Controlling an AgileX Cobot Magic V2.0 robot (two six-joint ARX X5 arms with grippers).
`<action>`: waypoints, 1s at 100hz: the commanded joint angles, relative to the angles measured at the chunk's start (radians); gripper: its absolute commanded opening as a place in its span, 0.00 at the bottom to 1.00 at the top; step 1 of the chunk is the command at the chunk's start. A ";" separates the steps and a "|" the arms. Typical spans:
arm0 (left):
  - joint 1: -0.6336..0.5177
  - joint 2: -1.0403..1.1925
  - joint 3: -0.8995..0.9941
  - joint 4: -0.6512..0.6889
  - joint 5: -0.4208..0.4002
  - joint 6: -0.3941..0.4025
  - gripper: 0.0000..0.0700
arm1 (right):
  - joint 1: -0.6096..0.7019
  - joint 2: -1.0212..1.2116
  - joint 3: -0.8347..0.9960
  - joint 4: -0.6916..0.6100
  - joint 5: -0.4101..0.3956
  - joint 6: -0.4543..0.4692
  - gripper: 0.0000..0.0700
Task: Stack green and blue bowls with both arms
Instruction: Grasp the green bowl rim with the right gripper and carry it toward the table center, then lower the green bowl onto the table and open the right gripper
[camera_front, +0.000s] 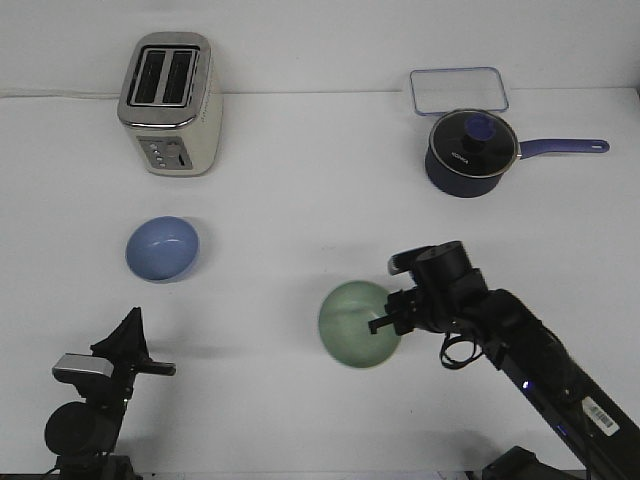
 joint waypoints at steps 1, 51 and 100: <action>0.000 -0.001 -0.019 0.010 0.002 -0.002 0.02 | 0.068 0.030 -0.011 0.060 0.003 0.081 0.00; 0.000 -0.001 -0.019 0.011 0.002 -0.002 0.02 | 0.187 0.256 -0.035 0.108 0.047 0.082 0.00; 0.000 -0.001 -0.007 0.019 0.001 -0.185 0.02 | 0.141 0.135 0.002 0.112 0.050 -0.008 0.42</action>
